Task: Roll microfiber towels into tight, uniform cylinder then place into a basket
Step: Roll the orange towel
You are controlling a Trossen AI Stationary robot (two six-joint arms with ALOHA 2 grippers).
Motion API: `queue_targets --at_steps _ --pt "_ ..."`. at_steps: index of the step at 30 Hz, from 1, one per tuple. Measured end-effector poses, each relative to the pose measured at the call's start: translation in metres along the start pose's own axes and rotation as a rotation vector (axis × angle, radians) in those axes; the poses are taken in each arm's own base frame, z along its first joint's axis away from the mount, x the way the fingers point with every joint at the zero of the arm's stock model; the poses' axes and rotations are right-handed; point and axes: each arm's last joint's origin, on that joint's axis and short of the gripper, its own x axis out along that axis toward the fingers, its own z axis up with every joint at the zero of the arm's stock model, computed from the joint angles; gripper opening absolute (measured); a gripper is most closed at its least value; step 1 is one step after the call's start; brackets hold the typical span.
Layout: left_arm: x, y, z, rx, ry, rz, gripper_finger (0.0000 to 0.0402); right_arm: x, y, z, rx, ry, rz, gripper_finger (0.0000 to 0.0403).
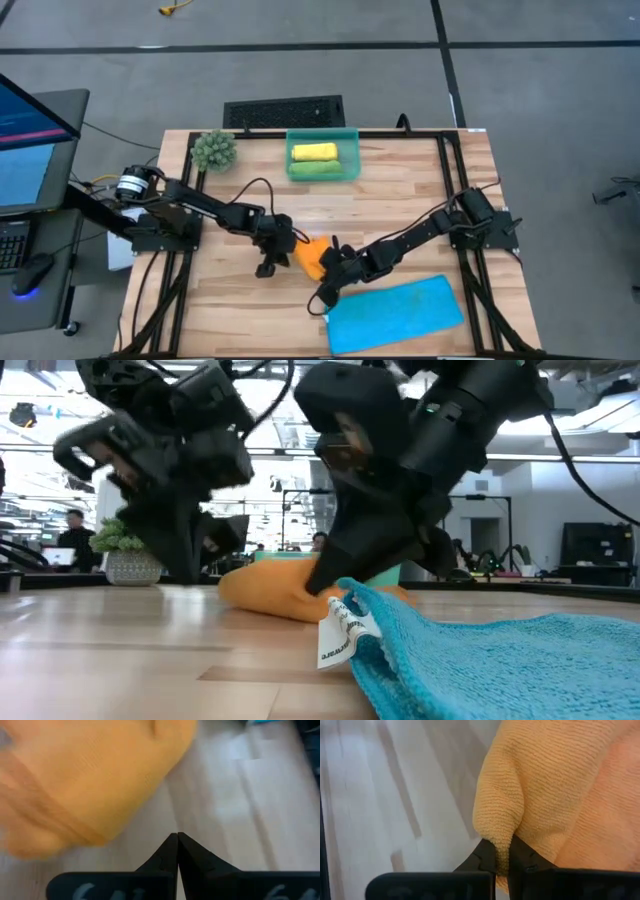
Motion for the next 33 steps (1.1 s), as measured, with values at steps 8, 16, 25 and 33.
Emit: queue_targets --at_steps 8,16,25,33 --pt "-0.024 -0.004 0.015 0.089 -0.139 0.091 0.0000 0.000 -0.001 -0.003 -0.201 0.103 0.055 0.0029" --pt "0.003 0.006 0.015 0.087 -0.155 0.060 0.0000 0.000 -0.007 0.002 -0.281 0.127 0.072 0.0030" --pt "0.007 0.017 0.013 0.029 -0.149 0.142 0.0000 0.000 -0.009 0.002 -0.321 0.167 0.084 0.0039" --pt "0.026 0.017 0.005 -0.023 -0.095 0.095 0.0000 0.000 -0.011 0.003 -0.313 0.172 0.084 0.0062"
